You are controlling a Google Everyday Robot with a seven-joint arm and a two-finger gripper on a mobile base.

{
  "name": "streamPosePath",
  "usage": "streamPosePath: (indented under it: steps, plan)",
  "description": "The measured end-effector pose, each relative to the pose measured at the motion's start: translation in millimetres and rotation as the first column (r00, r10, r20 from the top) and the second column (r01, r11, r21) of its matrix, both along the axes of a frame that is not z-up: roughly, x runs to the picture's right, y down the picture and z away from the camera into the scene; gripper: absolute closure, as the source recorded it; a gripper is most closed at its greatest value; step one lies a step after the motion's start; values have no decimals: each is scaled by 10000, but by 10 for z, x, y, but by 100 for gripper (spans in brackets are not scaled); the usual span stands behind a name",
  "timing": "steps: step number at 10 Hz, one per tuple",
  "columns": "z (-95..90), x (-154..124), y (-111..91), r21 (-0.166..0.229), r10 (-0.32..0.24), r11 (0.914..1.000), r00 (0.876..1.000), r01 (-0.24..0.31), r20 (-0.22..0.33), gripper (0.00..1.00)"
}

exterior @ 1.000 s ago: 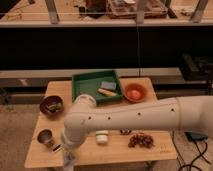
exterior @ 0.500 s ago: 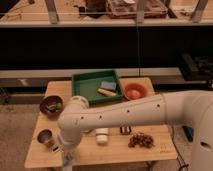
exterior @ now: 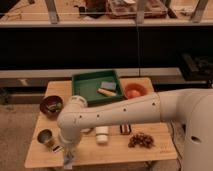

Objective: Place towel in plastic cup

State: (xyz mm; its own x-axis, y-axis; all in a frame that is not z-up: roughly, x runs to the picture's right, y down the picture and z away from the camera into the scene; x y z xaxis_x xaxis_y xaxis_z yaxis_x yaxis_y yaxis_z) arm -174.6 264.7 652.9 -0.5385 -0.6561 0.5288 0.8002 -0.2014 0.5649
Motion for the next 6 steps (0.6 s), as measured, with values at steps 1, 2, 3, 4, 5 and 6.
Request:
streamPosePath:
  steps: [1, 2, 3, 4, 5, 6]
  plan:
    - [3, 2, -5, -2, 5, 10000, 10000, -5, -17, 53]
    - [8, 3, -6, -14, 5, 10000, 10000, -5, -28, 44]
    - [5, -7, -7, -29, 2, 10000, 10000, -2, -21, 34]
    - [8, -9, -8, -52, 16, 10000, 10000, -16, -27, 25]
    - [12, -7, -13, -77, 36, 10000, 10000, -36, -36, 20]
    - [19, -5, -15, -101, 40, 9999, 10000, -40, -29, 20]
